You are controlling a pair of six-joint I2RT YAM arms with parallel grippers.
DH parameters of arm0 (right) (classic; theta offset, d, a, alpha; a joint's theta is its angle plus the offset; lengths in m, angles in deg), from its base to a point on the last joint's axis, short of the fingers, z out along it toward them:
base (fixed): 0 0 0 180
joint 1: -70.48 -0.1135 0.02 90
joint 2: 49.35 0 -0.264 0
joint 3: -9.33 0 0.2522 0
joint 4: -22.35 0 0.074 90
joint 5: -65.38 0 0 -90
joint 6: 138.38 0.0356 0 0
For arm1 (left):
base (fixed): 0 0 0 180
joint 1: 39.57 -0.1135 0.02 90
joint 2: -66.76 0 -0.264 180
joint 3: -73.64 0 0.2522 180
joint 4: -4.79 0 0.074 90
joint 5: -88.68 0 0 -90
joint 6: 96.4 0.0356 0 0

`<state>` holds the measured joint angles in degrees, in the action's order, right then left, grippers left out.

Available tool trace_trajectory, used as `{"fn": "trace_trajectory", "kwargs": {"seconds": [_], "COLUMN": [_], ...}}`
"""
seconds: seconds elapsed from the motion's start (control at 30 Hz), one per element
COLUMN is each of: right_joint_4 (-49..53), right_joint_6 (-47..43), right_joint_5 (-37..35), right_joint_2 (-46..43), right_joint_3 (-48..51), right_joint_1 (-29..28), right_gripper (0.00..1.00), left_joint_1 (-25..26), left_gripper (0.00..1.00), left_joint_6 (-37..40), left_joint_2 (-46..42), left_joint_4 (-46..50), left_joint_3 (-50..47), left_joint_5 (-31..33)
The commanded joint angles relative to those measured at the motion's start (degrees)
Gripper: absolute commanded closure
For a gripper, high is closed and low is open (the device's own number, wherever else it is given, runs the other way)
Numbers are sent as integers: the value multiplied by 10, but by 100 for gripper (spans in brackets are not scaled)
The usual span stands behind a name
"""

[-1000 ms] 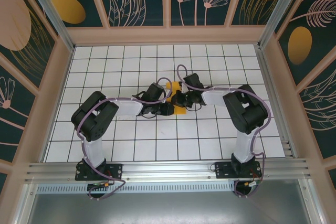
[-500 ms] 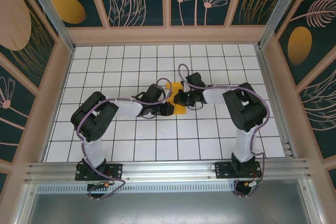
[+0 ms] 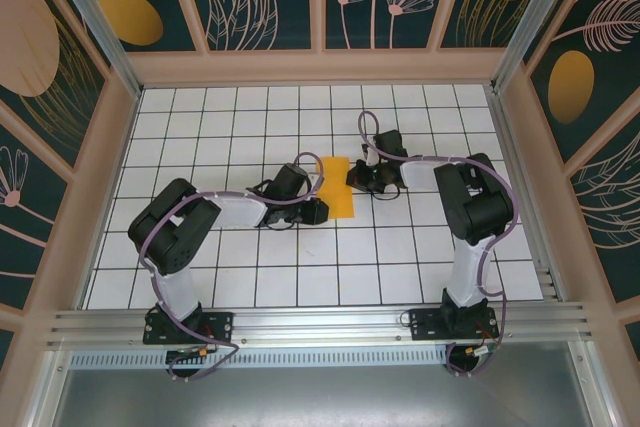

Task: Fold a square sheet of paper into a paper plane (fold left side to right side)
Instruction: Fold the triangle a second time at the center of the table, then turn over the paper at the center of the table.

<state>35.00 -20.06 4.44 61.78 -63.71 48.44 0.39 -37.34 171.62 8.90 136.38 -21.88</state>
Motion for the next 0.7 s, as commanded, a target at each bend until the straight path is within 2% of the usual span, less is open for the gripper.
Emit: {"fn": "trace_trajectory", "kwargs": {"seconds": [0.0, 0.2, 0.3, 0.33, 0.37, 0.47, 0.67], "right_joint_4": [5, 0, -5, -8, -12, -27, -38], "right_joint_6": [-12, -12, -17, -19, -20, -21, -26], "right_joint_5": [-23, -9, -11, -16, -24, -43, -70], "right_joint_2": [26, 6, -26, -40, -58, -98, -166], "right_joint_3": [2, -5, -8, -7, -3, 17, 77], "right_joint_1": [8, 7, 8, 8, 9, 12, 27], "right_gripper": [95, 94, 90, 88, 79, 67, 50], "left_joint_1": [-1, -1, -3, -7, -15, -39, -55], "left_gripper": [77, 75, 71, 68, 65, 61, 53], "left_joint_6": [-12, -7, 1, 5, 8, 16, 31], "left_joint_2": [-5, -53, -91, -98, -104, -108, -70], "left_joint_4": [92, 111, 140, 148, 152, 150, 134], "left_joint_3": [-33, -42, -27, -19, -12, 3, 64], "left_joint_5": [4, 17, 43, 52, 51, 39, 9]}}
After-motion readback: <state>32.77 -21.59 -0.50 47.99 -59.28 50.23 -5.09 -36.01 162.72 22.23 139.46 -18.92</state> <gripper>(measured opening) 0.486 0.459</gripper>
